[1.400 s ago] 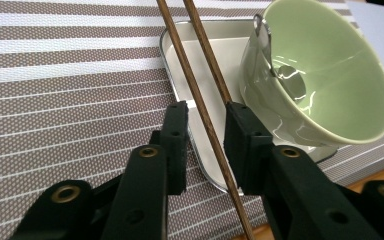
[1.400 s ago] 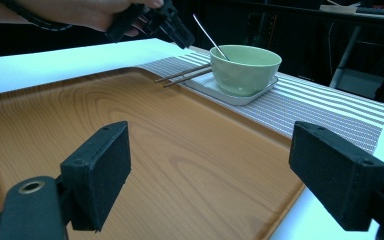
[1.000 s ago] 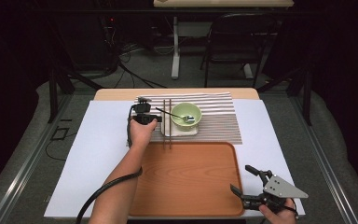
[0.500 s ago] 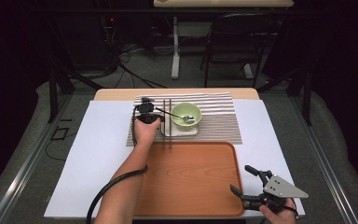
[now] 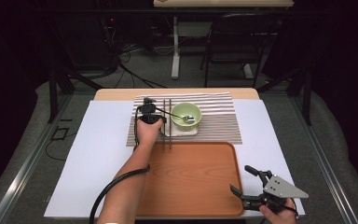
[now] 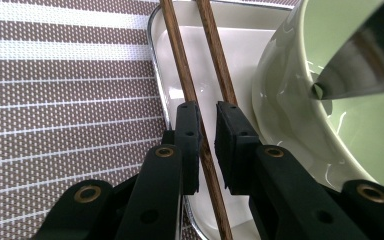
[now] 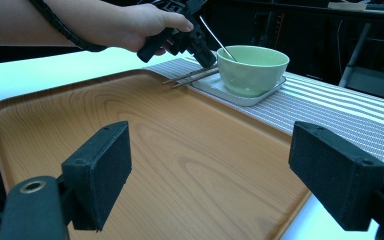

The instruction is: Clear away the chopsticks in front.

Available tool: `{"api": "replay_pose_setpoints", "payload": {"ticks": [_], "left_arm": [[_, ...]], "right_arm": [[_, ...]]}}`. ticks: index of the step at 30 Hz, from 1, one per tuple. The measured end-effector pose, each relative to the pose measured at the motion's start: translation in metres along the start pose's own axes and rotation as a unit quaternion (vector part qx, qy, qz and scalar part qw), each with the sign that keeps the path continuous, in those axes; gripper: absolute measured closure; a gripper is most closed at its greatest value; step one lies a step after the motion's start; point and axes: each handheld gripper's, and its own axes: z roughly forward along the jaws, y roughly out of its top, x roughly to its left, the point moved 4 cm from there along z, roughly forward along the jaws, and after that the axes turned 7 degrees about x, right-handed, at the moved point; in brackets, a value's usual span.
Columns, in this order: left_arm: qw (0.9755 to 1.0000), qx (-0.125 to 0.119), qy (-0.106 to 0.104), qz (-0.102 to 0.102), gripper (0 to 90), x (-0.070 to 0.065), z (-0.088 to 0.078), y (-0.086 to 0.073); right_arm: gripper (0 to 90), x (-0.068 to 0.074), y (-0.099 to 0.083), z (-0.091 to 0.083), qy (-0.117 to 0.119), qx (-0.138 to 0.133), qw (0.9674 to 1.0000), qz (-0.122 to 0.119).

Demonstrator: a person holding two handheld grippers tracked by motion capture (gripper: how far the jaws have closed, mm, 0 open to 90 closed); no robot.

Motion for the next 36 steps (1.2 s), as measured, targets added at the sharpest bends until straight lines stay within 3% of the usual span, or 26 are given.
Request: {"api": "replay_pose_setpoints", "payload": {"ticks": [5, 14, 19, 25, 31, 36], "left_arm": [[0.9999, 0.008, 0.009, -0.009, 80.0, -0.0011, 0.0028, -0.0001], [0.9992, 0.019, 0.008, -0.034, 81.2, -0.0019, 0.0062, 0.0001], [0.9976, 0.023, 0.002, -0.065, 84.5, 0.0, 0.0052, 0.0008], [0.9961, 0.02, -0.004, -0.086, 84.8, 0.0008, 0.0049, 0.0002], [0.9926, 0.008, -0.023, -0.119, 84.8, 0.0044, 0.0022, -0.0018], [0.9915, -0.001, -0.03, -0.127, 84.8, 0.0058, -0.0015, -0.0019]], "right_arm": [[16.7, 0.0001, 0.0, 0.0, 0.0, 0.0, 1.0, 0.0], [16.7, 0.0002, -0.0002, -0.0001, 0.001, 0.0, 1.0, 0.003], [16.6, 0.0002, -0.0002, 0.0, 0.002, 0.001, 1.0, 0.003], [16.7, 0.0005, -0.0003, 0.0001, 0.003, 0.001, 1.0, 0.006], [16.7, 0.0004, -0.0004, 0.0001, 0.003, 0.002, 1.0, 0.005], [16.7, 0.0005, -0.0004, 0.0002, 0.003, 0.002, 1.0, 0.007]]}}
